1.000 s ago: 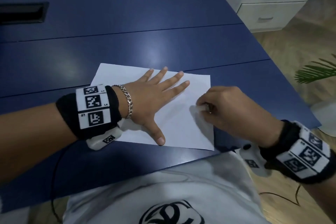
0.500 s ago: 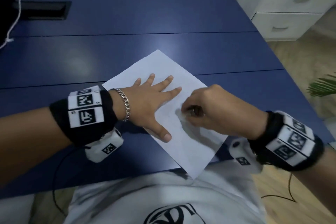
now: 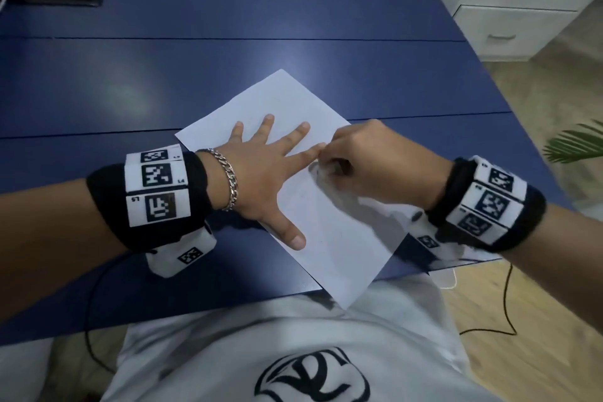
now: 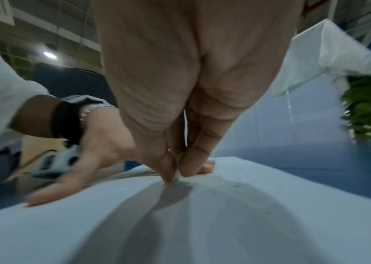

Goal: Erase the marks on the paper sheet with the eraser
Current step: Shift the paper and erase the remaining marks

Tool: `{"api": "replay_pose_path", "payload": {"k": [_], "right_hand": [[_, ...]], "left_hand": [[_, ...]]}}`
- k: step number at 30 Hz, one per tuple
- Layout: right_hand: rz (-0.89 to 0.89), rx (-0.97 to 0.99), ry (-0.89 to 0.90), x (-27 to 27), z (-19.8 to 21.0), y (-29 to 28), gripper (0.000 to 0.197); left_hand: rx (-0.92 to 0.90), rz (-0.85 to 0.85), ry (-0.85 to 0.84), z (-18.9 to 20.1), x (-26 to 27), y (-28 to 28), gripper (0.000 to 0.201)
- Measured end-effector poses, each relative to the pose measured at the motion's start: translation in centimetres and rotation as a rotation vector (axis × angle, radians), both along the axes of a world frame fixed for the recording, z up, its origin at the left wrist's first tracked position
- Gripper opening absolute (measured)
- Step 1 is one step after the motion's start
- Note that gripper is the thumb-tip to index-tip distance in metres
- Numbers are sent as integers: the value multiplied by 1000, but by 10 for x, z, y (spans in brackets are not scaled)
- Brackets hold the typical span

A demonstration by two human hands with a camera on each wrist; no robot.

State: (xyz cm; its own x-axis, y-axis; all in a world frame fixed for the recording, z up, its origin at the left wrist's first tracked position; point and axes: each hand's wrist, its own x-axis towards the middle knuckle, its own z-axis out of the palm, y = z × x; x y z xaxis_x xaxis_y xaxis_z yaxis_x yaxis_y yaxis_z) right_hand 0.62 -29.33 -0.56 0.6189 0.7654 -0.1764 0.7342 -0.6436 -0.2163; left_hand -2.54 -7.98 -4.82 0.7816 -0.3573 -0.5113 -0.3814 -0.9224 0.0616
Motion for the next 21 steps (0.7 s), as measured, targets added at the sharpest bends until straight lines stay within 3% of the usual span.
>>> {"api": "replay_pose_path", "payload": {"k": [3, 6, 12, 16, 18, 21], "right_hand": [[91, 26, 71, -17, 0, -1, 13], [234, -99, 233, -28, 7, 2, 15], [93, 56, 60, -1, 2, 5, 12], [199, -26, 211, -41, 2, 6, 18], [212, -52, 240, -33, 4, 7, 17], [89, 5, 87, -1, 4, 8, 13]], "left_hand": [[-2, 3, 2, 0, 0, 0, 155], [15, 5, 11, 0, 0, -1, 155], [16, -2, 13, 1, 0, -1, 155], [10, 9, 16, 0, -1, -1, 156], [18, 7, 15, 1, -1, -1, 156], [17, -9, 18, 2, 0, -1, 155]]}}
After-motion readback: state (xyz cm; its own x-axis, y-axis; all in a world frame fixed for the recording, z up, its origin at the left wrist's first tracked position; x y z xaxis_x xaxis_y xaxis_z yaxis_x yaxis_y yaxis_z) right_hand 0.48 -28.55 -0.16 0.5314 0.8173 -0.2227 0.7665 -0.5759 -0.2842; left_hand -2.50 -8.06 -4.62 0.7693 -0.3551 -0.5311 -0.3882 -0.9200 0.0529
